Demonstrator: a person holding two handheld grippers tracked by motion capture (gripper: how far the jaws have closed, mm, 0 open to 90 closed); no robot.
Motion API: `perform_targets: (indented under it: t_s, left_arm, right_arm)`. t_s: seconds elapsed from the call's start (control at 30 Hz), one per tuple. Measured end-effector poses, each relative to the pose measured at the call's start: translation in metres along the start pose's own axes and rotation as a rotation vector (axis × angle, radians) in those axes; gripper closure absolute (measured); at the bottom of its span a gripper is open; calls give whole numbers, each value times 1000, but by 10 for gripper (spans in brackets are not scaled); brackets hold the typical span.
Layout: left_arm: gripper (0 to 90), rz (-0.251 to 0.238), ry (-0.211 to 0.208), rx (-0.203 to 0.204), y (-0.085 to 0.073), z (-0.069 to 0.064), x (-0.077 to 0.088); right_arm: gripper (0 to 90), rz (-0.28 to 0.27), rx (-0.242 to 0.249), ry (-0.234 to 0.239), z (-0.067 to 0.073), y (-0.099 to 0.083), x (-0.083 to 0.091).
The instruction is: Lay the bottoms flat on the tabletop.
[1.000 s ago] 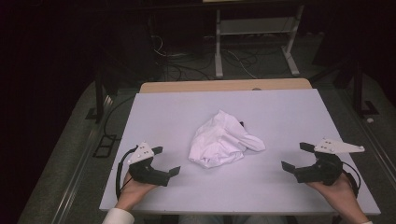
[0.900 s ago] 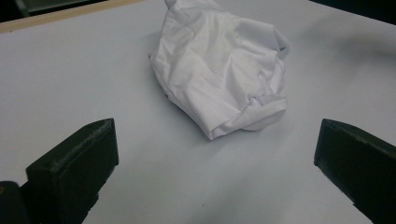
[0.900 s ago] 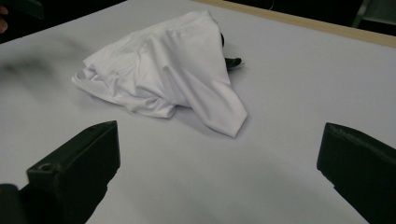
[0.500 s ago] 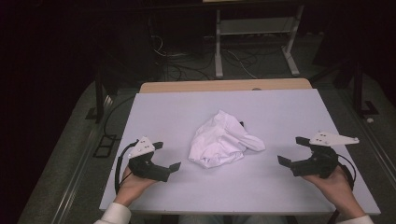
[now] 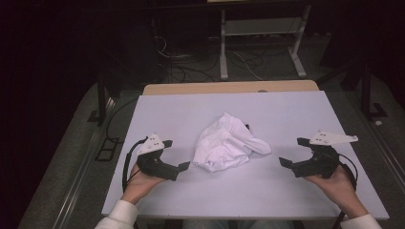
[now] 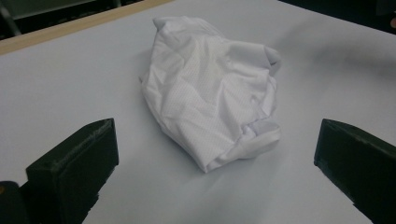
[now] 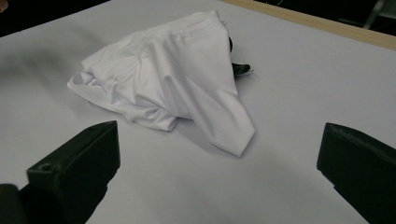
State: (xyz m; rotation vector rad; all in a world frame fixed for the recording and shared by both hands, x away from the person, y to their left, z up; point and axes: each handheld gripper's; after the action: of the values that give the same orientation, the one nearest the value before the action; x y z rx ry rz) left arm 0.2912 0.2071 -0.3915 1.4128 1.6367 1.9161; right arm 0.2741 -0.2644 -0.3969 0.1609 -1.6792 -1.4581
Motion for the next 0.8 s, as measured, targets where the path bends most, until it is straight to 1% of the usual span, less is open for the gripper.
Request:
perform_targets:
  t_s: [0.13,0.5,0.73,0.8]
  left_arm:
    - [0,2,-4,-8,4,1,-4]
    - [0,10,-12,-5,9,5,-18]
    - [0,4,-13,0,9,7,-24]
    - [0,3,-11,2,9,8,-27]
  right_arm:
    - [0,5,-2,4,-2,1,-3]
    - [0,7,-8,21,-10,12,-20]
    - [0,-8,-23,23,-15,13,-30]
    - [0,0,-15,22,-16,13,-33]
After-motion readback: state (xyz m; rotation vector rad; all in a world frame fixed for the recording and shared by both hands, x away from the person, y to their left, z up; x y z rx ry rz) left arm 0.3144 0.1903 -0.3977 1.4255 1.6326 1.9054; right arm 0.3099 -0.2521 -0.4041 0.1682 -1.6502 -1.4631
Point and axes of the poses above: each handheld gripper's, and its own axes: x roughly backward along the jaws, y roughly out of its top, z roughly to its left, and after that the axes turned 2 degrees about x, right-handed
